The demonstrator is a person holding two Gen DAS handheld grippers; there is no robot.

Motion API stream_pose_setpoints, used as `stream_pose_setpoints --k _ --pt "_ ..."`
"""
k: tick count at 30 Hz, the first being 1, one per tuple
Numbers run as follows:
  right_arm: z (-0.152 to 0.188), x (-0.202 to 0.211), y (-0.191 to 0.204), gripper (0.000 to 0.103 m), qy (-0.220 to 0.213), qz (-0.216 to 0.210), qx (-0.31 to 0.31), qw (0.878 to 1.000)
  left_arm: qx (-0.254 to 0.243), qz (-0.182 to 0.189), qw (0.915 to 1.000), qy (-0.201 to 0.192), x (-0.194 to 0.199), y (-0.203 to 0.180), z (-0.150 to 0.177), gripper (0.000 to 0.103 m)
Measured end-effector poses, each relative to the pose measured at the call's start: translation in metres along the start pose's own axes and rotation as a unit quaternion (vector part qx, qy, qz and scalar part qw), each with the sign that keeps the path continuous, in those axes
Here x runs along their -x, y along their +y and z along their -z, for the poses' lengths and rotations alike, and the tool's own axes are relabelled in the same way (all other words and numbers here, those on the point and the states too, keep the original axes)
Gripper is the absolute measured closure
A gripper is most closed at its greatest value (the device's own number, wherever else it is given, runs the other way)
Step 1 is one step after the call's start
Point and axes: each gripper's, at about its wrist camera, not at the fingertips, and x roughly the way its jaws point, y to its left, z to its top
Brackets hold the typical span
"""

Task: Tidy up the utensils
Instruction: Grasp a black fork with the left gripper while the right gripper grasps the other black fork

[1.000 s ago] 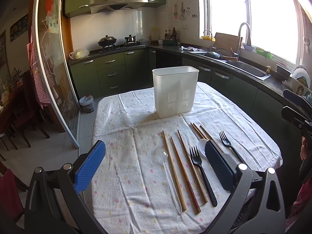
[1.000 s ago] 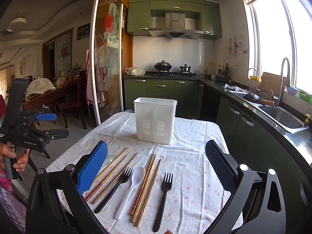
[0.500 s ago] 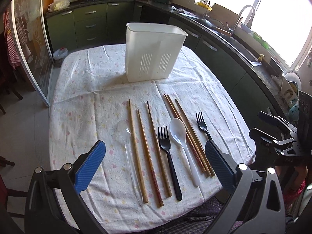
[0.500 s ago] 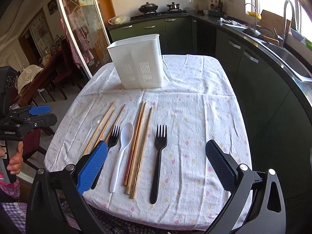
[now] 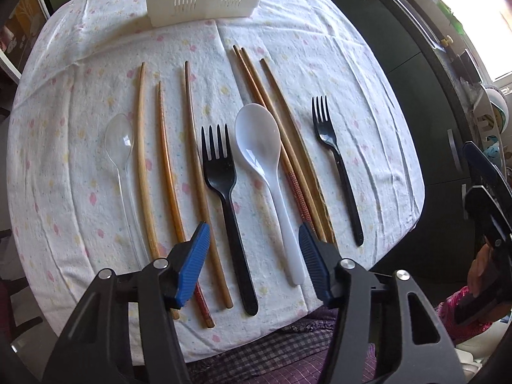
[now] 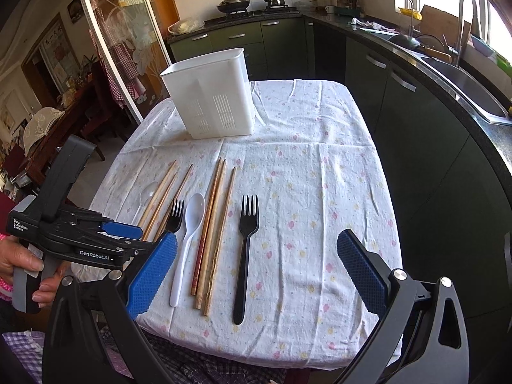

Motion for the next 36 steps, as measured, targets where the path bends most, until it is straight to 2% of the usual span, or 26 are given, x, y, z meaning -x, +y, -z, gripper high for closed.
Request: stream_pose_setpoints --k 3,12,14,15,20,24,26,28,32,36 --pt "0.001 -0.002 0.001 0.004 0.004 0.003 0.005 1.000 0.012 -0.018 0.9997 0.010 -0.012 0.003 -0.003 0.067" --pt "-0.004 -0.012 0.003 0.011 0.026 0.019 0.021 0.999 0.021 -0.062 0.9978 0.013 -0.029 -0.001 -0.016 0.076" --pt "-0.006 -0.017 0.005 0.013 0.038 0.021 0.026 0.999 0.017 -0.076 0.9969 0.013 -0.033 -0.006 -0.021 0.085" --pt "-0.007 -0.020 0.006 0.015 0.047 0.024 0.029 0.998 0.017 -0.082 0.9964 0.013 -0.035 -0.006 -0.021 0.094" --pt "-0.014 -0.037 0.010 0.021 0.097 0.019 0.042 0.994 0.013 -0.087 0.9960 0.016 -0.038 -0.005 -0.020 0.094" --pt "-0.019 -0.063 0.012 0.033 0.152 0.006 0.037 0.988 0.008 -0.092 0.9957 0.004 -0.026 -0.003 -0.020 0.094" --pt "-0.020 -0.079 0.012 0.043 0.180 0.007 0.033 0.983 0.002 -0.093 0.9956 -0.005 -0.017 -0.006 -0.023 0.094" --pt "-0.020 -0.096 0.011 0.062 0.209 0.010 0.026 0.978 -0.006 -0.095 0.9955 -0.011 -0.009 -0.008 -0.027 0.094" --pt "-0.018 -0.127 0.012 0.067 0.256 0.018 0.022 0.966 -0.016 -0.095 0.9953 -0.014 0.000 -0.011 -0.028 0.094" --pt "-0.018 -0.144 0.019 0.067 0.277 0.027 0.031 0.960 -0.019 -0.093 0.9953 -0.016 0.001 -0.012 -0.029 0.094"
